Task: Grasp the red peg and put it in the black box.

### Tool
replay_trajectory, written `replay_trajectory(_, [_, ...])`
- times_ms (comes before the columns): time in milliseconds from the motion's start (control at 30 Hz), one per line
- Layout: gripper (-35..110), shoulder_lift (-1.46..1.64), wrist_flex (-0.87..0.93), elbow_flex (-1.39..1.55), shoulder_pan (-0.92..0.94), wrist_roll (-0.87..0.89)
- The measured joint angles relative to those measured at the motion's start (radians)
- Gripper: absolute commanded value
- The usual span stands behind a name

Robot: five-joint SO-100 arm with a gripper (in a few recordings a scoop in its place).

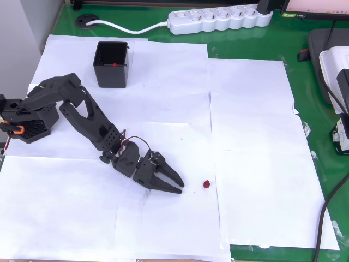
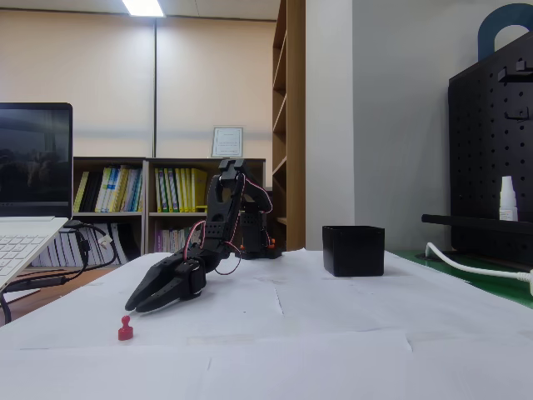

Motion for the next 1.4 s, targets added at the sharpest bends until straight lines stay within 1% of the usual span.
replay_trajectory(267, [0,0.060,0.026,0.124,-0.009,0.051])
replay_trajectory(767, [2,0.110,0.028,0.221,-0.026,0.061])
replay_trajectory(800, [4,0.112,0.028,0.222,-0.026,0.058])
replay_trajectory(833, [10,0.114,0.028,0.224,-0.026,0.058])
replay_trajectory(900, [35,0.115,0.028,0.225,-0.026,0.041])
replay_trajectory(933, [38,0.117,0.028,0.229,-0.026,0.029])
replay_trajectory(1067, [38,0.132,0.028,0.235,-0.026,-0.015])
replay_trajectory(1233, [46,0.135,0.028,0.236,-0.026,0.103])
replay_trajectory(1400, [49,0.140,0.028,0.255,-0.023,0.141])
